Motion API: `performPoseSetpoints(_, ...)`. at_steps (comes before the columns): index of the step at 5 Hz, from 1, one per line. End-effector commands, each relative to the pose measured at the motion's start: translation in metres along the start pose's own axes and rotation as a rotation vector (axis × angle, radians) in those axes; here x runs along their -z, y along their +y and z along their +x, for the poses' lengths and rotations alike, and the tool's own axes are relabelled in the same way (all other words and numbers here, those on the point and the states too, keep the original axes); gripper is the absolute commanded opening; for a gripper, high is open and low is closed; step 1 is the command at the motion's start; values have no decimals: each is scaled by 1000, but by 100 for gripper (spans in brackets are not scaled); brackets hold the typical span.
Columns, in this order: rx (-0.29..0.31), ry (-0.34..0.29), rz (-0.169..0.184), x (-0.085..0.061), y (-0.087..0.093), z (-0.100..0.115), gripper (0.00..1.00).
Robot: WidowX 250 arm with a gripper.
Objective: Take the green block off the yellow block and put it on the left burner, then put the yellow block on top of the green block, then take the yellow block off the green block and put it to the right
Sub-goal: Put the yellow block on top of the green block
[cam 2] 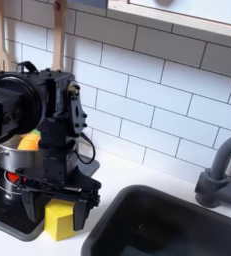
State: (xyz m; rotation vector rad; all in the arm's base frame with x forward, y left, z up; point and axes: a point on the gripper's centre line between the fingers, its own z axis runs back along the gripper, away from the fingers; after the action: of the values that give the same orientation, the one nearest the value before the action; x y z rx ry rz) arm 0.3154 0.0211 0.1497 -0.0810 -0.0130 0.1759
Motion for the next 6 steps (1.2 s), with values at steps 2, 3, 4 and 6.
performPoseSetpoints(2,4,9,6,3,1,-1,78)
performPoseSetpoints(3,3,4,5,2,1,-1,0)
performPoseSetpoints(4,0,1,4,2,1,0,0)
performPoseSetpoints(6,1,-6,-5,-5,-1,1,0)
